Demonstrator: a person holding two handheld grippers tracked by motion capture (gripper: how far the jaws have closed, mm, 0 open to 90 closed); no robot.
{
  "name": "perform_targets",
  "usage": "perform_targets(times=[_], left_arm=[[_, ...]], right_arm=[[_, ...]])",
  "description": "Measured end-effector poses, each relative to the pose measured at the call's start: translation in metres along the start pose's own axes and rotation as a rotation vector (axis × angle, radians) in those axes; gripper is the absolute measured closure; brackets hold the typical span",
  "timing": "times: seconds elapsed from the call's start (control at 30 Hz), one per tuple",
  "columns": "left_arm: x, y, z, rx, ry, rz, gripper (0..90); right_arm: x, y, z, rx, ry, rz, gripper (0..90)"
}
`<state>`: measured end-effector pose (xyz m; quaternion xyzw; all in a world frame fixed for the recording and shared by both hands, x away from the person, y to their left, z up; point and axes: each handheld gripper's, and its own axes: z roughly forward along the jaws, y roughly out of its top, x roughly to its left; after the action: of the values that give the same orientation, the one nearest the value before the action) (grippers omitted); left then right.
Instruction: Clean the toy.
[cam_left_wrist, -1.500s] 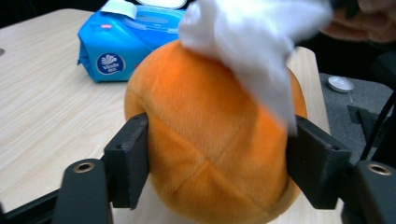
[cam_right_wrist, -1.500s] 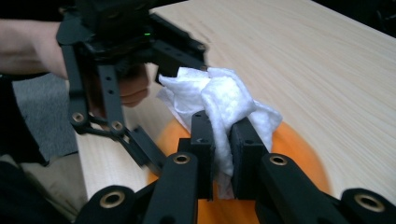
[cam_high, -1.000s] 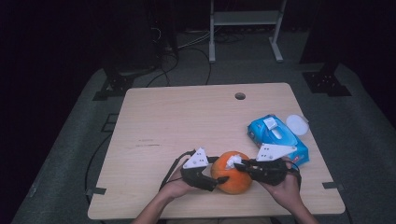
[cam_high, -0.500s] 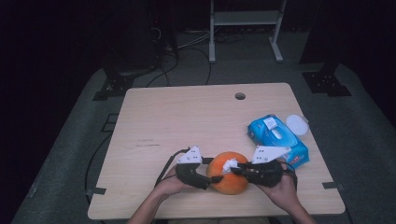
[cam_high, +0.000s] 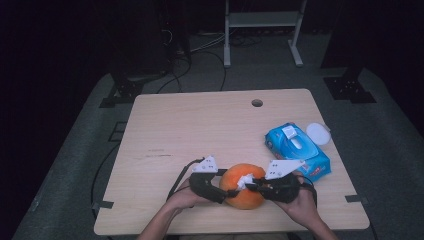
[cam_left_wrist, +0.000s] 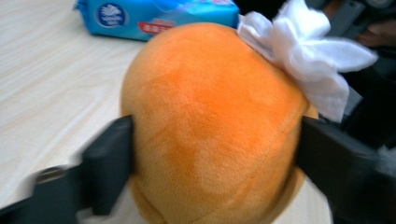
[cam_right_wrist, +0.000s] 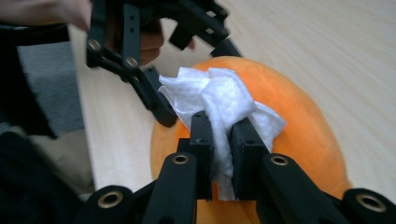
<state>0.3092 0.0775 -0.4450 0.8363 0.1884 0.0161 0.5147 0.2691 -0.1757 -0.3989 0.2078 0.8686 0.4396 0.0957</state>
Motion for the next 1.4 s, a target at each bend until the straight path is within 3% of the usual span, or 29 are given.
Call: perform_targets(times=[0.07,0.17,0.2,0.27,0.33,0.4,0.43,0.47,0.53,0.57,0.63,0.83,0.9,1.0,1.13,1.2,1.27,1.4], left_arm=[[-0.003,0.002,-0.002,-0.056,0.029,0.033,35.5],[-0.008,0.010,-0.005,-0.127,0.099,0.122,38.7],[-0.010,0.011,-0.003,-0.122,0.129,0.170,38.4],[-0.012,0.008,0.001,-0.082,0.146,0.210,35.3],[-0.006,0.003,0.001,-0.039,0.069,0.159,25.2],[-0.001,0.003,-0.005,-0.050,0.066,0.117,19.5],[0.003,0.004,-0.008,-0.081,0.053,0.071,17.4],[0.003,0.005,-0.009,-0.088,0.055,0.064,17.3],[0.001,0.005,-0.008,-0.065,0.089,0.111,25.4],[0.001,0.004,-0.008,-0.066,0.091,0.115,28.8],[0.004,0.001,-0.008,-0.057,0.096,0.111,31.1],[0.008,-0.004,-0.012,-0.047,0.084,0.102,32.6],[0.009,-0.002,-0.013,-0.056,0.062,0.086,28.3],[0.012,0.003,-0.013,-0.077,0.075,0.051,18.8],[0.011,-0.001,-0.012,-0.057,0.081,0.086,28.4],[0.011,-0.002,-0.013,-0.051,0.086,0.091,31.9],[0.012,-0.005,-0.014,-0.045,0.090,0.104,33.5],[0.014,-0.007,-0.015,-0.053,0.074,0.088,33.4]], right_arm=[[-0.004,0.002,-0.001,-0.013,-0.008,0.015,80.5],[-0.007,0.006,-0.009,-0.050,-0.054,0.018,80.7],[-0.008,0.007,-0.012,-0.063,-0.061,0.024,80.7],[-0.010,0.006,-0.011,-0.060,-0.063,0.023,80.6],[-0.012,0.000,-0.003,-0.025,-0.043,0.030,80.4],[-0.014,-0.005,0.004,-0.006,-0.006,0.044,80.4],[-0.012,-0.004,0.006,-0.011,0.005,0.047,80.3],[-0.008,-0.001,0.008,-0.007,0.013,0.022,80.4],[-0.002,0.003,0.011,0.005,-0.010,-0.012,80.3],[-0.001,0.003,0.011,0.009,-0.021,-0.019,80.4],[-0.007,0.001,0.008,0.001,-0.018,0.005,80.5],[-0.033,-0.020,-0.007,0.016,-0.099,0.118,80.4],[-0.036,-0.023,-0.008,0.007,-0.080,0.142,80.5],[-0.026,-0.018,-0.003,0.009,-0.076,0.093,80.4],[-0.010,-0.006,0.004,-0.003,-0.054,0.029,80.4],[-0.010,-0.006,0.003,-0.004,-0.058,0.030,80.5],[-0.017,-0.010,0.001,-0.010,-0.060,0.066,80.5],[-0.037,-0.023,-0.003,-0.004,-0.080,0.163,80.4]])
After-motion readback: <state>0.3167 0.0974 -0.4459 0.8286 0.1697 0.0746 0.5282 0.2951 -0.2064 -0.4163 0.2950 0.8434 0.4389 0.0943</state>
